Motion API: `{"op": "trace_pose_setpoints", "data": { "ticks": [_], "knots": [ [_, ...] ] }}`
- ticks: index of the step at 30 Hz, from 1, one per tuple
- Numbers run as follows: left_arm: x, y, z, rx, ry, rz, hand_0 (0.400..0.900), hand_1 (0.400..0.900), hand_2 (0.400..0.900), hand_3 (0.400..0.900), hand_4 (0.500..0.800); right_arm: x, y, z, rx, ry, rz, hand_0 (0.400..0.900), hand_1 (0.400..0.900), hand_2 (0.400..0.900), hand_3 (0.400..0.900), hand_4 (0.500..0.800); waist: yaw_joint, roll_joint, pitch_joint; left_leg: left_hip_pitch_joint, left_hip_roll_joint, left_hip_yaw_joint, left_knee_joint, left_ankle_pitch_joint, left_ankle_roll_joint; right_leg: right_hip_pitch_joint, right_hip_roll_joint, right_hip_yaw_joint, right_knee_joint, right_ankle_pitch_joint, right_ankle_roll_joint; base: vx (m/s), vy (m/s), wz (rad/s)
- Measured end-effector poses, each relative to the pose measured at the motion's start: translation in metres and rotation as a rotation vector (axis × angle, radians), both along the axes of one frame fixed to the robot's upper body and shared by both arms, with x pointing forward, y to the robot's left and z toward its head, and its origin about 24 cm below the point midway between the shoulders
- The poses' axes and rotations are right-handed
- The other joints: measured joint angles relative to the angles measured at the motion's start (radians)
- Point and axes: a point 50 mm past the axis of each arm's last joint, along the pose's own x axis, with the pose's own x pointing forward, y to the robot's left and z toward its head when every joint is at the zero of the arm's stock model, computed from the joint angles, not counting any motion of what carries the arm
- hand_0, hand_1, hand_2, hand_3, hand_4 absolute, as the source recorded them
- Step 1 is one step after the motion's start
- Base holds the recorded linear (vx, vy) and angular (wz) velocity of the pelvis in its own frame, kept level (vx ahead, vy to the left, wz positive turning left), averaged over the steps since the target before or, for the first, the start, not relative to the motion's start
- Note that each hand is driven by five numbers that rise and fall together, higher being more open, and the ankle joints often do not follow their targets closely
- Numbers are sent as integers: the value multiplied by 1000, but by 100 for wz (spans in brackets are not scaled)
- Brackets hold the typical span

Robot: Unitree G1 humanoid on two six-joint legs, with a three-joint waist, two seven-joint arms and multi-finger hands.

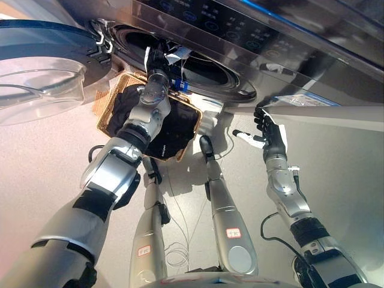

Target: Put the clothes in the basket into the washing machine.

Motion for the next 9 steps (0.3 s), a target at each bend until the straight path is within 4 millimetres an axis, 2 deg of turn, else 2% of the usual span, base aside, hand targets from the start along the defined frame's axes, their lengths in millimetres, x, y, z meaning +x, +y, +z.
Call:
{"op": "trace_pose_setpoints", "data": {
  "ticks": [9],
  "knots": [
    [1, 5, 3, -22, -6, 15, 900, 900, 900, 900, 800, 0, -3, -5, -6, 23, -5, 900, 900, 900, 900, 800, 11, 0, 0, 21, 2, -24, 0, 5, -3, 33, -5, -20, 0, 0, 0, -2, 7, 7]
  ]
}}
